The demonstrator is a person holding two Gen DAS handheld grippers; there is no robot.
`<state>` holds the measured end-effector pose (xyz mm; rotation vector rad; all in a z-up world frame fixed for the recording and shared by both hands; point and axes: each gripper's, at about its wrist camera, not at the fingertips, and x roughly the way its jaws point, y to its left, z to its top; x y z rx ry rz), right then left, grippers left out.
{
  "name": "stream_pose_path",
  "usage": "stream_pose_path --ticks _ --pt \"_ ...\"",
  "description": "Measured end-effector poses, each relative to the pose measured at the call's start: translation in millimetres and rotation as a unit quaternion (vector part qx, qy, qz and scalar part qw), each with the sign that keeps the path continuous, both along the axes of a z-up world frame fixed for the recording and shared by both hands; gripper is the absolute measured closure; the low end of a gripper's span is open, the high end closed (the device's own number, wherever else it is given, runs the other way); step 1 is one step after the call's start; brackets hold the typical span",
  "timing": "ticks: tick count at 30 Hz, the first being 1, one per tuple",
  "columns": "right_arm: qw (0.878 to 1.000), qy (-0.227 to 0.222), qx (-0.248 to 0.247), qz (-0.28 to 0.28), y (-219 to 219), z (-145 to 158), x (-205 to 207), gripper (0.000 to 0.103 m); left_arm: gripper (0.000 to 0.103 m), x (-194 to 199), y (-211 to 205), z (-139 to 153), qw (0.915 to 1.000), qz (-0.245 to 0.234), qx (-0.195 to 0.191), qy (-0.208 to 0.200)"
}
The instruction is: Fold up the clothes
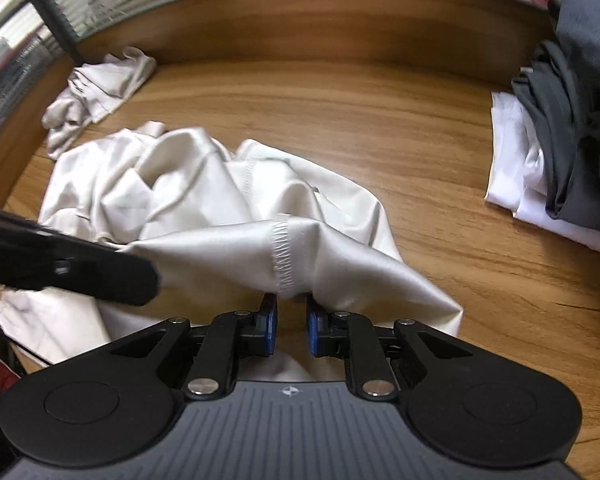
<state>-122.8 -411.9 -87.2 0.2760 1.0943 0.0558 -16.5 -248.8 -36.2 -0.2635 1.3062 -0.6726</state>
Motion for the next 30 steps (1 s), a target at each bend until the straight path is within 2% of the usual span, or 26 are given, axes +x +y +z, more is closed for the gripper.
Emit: stream_pose_path --ticks 7,15,16,18,20,23,30 --pt "1.0 0.029 0.004 -0.008 -6 -29 20 0.084 0.1 15 -5 -12 0.9998 0.005 0.019 0.0" --pt "0.999 0.045 -0.001 0.001 -7 -51 34 0.085 0.1 31 -14 -25 0.9985 -0.008 0.052 -0.018" --pt "0.999 0.045 0.0 0.001 -8 -53 35 0.086 0.1 33 -15 -27 0.9983 -0.009 0.055 -0.02" --pt "0.999 0.042 -0.002 0.003 -8 -53 35 0.095 0.1 35 -15 -29 0.9979 -0.009 0.059 -0.024" --pt "0.999 0.037 0.004 0.006 -9 -48 33 0.1 0.1 37 -14 -29 0.9978 -0.008 0.06 -0.027" --pt "0.999 0.024 0.019 0.01 -13 -31 27 0.1 0.1 38 -13 -25 0.9975 -0.008 0.059 -0.038" --pt "0.998 -0.015 0.055 0.022 -24 28 2 0.101 0.096 26 -14 1 0.9955 -0.027 0.051 -0.075"
